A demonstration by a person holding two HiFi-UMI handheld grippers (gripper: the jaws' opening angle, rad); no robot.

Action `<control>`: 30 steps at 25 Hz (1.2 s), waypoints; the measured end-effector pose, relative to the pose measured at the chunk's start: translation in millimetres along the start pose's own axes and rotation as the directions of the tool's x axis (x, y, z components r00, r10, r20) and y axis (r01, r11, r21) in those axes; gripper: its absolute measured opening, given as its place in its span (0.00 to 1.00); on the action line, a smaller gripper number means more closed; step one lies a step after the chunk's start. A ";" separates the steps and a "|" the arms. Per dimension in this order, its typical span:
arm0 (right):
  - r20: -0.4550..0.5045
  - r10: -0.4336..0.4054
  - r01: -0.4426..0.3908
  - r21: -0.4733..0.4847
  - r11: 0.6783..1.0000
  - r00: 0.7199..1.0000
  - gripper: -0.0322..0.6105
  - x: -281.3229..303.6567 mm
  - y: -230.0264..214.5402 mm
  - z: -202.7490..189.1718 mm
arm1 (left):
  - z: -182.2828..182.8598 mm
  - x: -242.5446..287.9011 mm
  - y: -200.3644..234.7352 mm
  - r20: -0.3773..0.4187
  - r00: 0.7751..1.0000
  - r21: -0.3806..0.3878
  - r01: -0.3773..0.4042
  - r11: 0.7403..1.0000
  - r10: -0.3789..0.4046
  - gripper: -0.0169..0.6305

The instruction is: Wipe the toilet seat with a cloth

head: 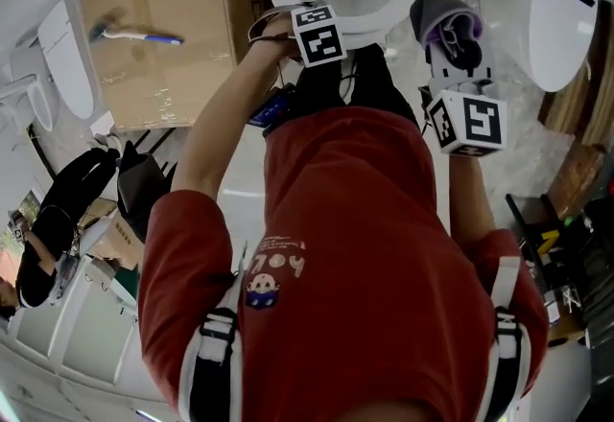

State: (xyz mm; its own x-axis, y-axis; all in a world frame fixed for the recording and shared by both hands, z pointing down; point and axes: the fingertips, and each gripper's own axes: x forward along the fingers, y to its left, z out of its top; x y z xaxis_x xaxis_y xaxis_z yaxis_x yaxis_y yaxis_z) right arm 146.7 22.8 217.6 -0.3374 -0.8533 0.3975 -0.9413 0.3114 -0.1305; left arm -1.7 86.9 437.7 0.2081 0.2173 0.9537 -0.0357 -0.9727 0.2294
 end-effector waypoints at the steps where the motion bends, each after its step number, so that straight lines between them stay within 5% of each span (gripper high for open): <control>1: -0.014 0.004 -0.004 -0.004 1.000 1.000 0.19 1.5 -0.5 -5.0 | -1.8 7.4 -4.2 -0.007 1.000 0.006 0.009 1.000 -0.009 0.27; 11: -0.046 0.053 -0.056 -0.072 0.996 0.998 0.19 24.7 11.3 -69.2 | -20.2 85.4 -43.4 -0.041 0.991 0.011 0.128 0.992 -0.127 0.29; 17: -0.099 0.049 -0.061 -0.121 0.991 0.994 0.19 51.0 13.0 -132.4 | -36.6 153.6 -48.8 -0.009 0.977 -0.071 0.213 0.974 -0.215 0.26; 23: -0.193 0.057 -0.069 -0.059 0.996 0.980 0.19 64.8 12.8 -210.4 | -48.6 222.1 -34.3 0.056 0.981 -0.132 0.194 0.972 -0.188 0.16; 30: -0.220 0.052 -0.061 -0.031 0.998 0.974 0.19 85.5 11.8 -259.6 | -62.9 275.5 -25.3 0.004 0.985 -0.095 0.171 0.981 -0.172 0.16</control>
State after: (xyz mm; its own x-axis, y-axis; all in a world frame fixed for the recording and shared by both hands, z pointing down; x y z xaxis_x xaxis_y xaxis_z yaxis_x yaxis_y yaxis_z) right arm 110.0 62.1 485.9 -0.3752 -0.7230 0.5801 -0.9183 0.3754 -0.1259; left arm -5.0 176.5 706.9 0.2148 0.3807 0.8994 -0.0926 -0.9088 0.4068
